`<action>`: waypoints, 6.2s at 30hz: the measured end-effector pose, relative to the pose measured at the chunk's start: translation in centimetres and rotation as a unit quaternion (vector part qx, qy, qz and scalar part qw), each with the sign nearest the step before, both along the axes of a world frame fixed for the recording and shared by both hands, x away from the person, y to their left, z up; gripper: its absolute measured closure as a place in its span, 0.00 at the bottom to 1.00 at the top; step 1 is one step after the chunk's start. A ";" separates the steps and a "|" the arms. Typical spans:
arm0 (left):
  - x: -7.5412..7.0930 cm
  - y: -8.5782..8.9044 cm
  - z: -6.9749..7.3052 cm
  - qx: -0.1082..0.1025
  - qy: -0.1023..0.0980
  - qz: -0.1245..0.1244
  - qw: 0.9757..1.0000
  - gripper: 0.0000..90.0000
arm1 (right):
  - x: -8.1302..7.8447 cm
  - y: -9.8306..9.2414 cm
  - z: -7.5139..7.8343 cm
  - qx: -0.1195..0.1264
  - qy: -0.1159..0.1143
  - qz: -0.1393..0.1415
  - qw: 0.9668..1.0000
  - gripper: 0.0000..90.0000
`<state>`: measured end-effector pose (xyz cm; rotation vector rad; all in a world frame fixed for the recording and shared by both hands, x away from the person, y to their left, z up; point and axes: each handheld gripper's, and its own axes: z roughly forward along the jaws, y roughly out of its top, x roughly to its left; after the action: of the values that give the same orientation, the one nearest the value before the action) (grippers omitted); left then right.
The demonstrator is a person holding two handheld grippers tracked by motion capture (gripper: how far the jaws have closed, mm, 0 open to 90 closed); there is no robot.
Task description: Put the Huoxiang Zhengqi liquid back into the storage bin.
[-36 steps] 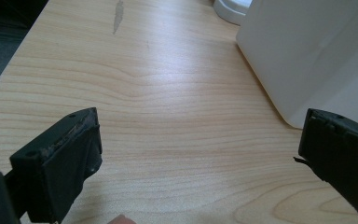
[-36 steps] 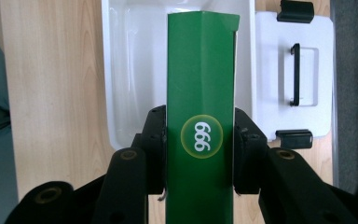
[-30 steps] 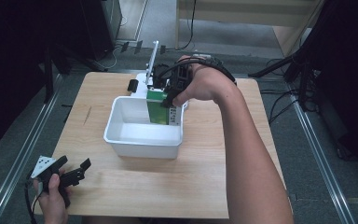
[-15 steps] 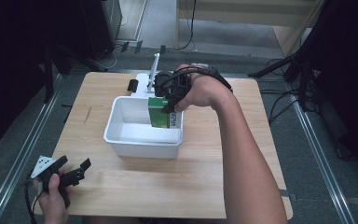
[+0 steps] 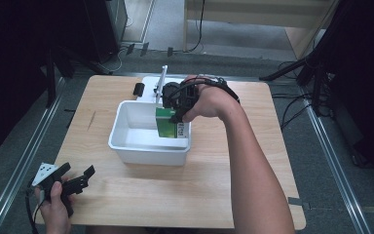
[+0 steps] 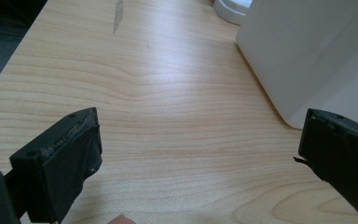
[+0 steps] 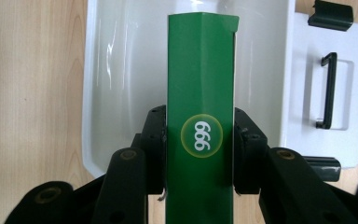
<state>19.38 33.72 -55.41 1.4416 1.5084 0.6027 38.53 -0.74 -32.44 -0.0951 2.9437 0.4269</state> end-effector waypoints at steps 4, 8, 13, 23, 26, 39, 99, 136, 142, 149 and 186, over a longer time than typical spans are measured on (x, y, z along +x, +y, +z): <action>0.0 0.0 0.0 -0.001 -0.001 0.002 1.000 0.00 | 0.2 0.2 -1.1 -0.005 0.000 0.000 1.000 0.71; 0.0 0.0 0.0 -0.002 -0.001 0.002 1.000 0.00 | 0.3 0.4 -1.9 -0.008 0.003 0.005 1.000 0.71; 0.0 0.0 0.0 -0.004 -0.002 0.003 1.000 0.00 | 0.4 0.5 -2.9 -0.013 0.006 0.007 1.000 0.71; 0.0 0.0 0.0 -0.003 -0.003 0.002 1.000 0.00 | 0.4 0.6 -4.6 -0.020 0.012 0.009 1.000 0.71; 0.0 0.0 0.0 -0.003 -0.003 0.003 1.000 0.00 | 0.5 0.7 -5.1 -0.024 0.014 0.010 1.000 0.71; 0.0 0.0 0.0 -0.003 -0.003 0.003 1.000 0.00 | 0.6 1.3 -6.3 -0.044 0.023 -0.001 0.999 0.68; 0.0 0.0 0.0 -0.001 -0.001 0.002 1.000 0.00 | -4.8 -13.6 -7.2 0.312 -0.153 -0.445 0.825 0.00; 0.0 -0.1 0.0 0.003 -0.001 0.004 1.000 0.00 | -10.6 -24.0 -18.1 0.337 -0.156 -0.520 0.769 0.00; 0.0 -0.1 0.0 0.003 -0.001 0.004 1.000 0.00 | -11.8 -25.5 -19.3 0.337 -0.153 -0.531 0.762 0.00; 0.0 -0.1 0.0 0.004 -0.001 0.004 1.000 0.00 | -13.5 -27.3 -20.6 0.341 -0.148 -0.541 0.754 0.00; 0.1 -0.1 0.0 0.003 0.001 0.004 1.000 0.00 | -17.3 -33.6 -22.2 0.366 -0.132 -0.583 0.714 0.02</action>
<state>19.46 33.62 -55.41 1.4421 1.5158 0.6117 21.18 -34.30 -54.67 1.5067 1.7627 1.0977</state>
